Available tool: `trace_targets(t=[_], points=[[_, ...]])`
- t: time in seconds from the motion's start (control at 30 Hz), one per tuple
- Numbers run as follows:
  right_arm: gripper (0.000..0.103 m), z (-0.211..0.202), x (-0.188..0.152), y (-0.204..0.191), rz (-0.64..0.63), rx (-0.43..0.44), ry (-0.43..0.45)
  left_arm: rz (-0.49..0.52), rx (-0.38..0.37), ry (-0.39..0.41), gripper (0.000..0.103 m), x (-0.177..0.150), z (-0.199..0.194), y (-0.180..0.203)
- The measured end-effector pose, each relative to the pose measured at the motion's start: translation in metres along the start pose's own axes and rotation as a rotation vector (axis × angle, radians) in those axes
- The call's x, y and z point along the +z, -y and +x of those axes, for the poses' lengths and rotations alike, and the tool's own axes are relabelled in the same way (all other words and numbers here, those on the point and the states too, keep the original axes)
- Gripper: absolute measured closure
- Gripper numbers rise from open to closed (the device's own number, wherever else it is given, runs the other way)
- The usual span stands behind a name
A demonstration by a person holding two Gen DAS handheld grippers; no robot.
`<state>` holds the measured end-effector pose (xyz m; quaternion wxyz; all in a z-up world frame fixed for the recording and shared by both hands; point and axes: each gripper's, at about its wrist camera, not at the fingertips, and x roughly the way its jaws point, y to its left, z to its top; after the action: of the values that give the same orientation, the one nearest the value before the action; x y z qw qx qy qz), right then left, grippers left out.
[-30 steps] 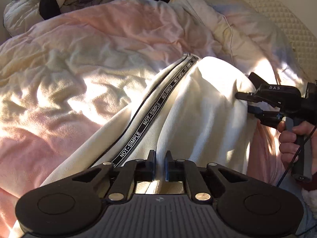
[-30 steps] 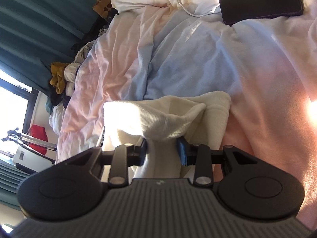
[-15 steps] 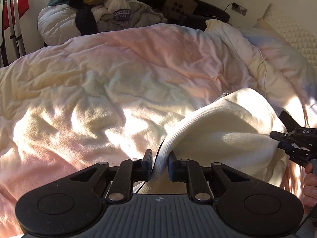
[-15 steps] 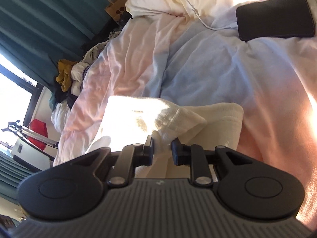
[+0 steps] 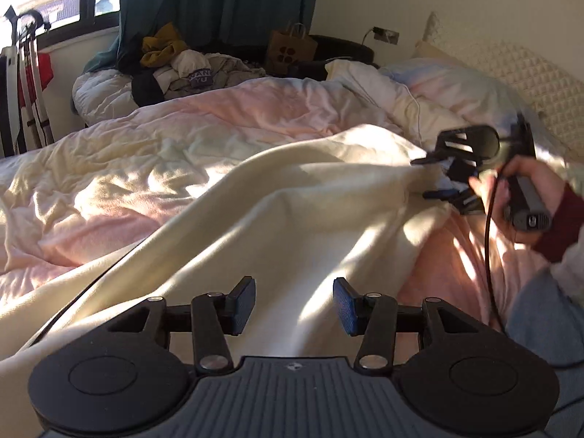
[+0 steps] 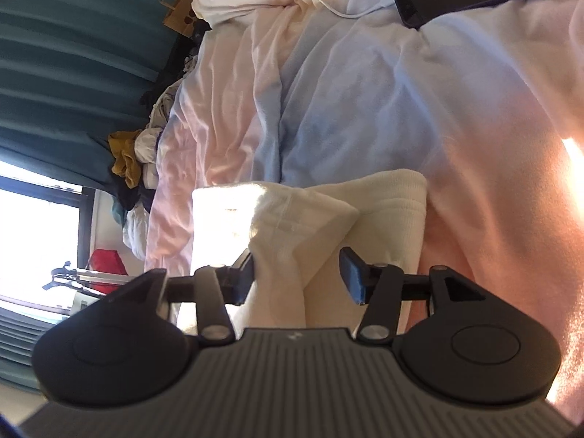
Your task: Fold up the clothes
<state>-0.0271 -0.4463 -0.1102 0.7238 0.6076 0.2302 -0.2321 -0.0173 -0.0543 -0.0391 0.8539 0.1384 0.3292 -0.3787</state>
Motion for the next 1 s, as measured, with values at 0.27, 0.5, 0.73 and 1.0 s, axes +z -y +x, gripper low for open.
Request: trace_targets(t=[0.27,0.5,0.73,1.0], points=[[0.04,0.005,0.007,0.001,0.06,-0.038,-0.069,-0.023,0.035,-0.013,0.056,-0.038,0.016,0.008],[0.039,0.032,0.022,-0.01,0.084,-0.049,-0.121,0.009,0.04,-0.043,0.066,-0.048,0.025,0.004],[0.047,0.033,0.025,-0.024,-0.042,-0.035,-0.056,-0.021,0.029,-0.047,0.089,-0.046,0.027,-0.002],[0.081,0.017,0.012,-0.056,-0.252,0.025,0.054,-0.063,0.003,-0.044,0.095,-0.042,0.022,-0.011]])
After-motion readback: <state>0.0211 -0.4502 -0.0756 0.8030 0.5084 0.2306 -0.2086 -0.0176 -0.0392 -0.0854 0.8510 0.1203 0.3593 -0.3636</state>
